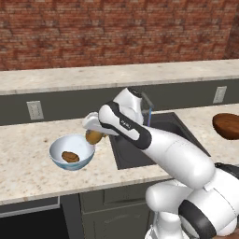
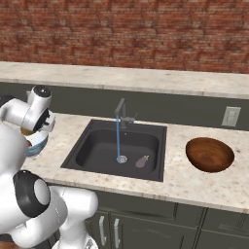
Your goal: Pick the potatos from the sink and place them in one bowl. Place the eggplant in the other bowl. Then turn off the sink faucet.
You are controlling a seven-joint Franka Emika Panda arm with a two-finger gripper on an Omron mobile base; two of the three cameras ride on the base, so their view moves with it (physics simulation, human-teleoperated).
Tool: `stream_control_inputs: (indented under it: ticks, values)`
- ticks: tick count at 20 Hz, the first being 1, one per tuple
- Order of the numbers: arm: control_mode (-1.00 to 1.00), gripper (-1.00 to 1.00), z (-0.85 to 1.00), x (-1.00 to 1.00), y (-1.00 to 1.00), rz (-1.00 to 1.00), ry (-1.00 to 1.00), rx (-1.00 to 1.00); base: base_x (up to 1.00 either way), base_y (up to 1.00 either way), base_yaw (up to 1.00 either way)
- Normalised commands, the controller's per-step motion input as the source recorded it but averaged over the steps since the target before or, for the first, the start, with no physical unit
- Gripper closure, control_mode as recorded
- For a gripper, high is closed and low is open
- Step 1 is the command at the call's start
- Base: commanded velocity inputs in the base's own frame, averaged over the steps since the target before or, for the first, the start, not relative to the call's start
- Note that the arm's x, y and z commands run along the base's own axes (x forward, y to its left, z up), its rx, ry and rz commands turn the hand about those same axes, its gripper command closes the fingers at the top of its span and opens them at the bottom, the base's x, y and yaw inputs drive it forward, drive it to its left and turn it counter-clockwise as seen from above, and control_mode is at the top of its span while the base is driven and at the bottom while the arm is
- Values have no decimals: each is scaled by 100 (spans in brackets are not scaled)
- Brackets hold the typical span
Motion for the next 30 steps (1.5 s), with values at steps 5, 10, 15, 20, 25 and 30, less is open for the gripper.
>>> stream_control_inputs:
  ticks: [5,10,15,20,25,30]
  values:
    - [-100,100,-3,4,57,0,0,0,0,0,0]
    - [-100,100,-19,0,4,-1,0,-1,0,0,0]
    - [-100,100,-21,0,0,-3,0,-2,0,0,0]
    - [-100,100,-3,13,18,-1,0,0,0,0,0]
    - [-100,100,-1,22,38,0,0,0,0,0,0]
    - [-100,100,-16,8,10,0,0,-1,0,0,0]
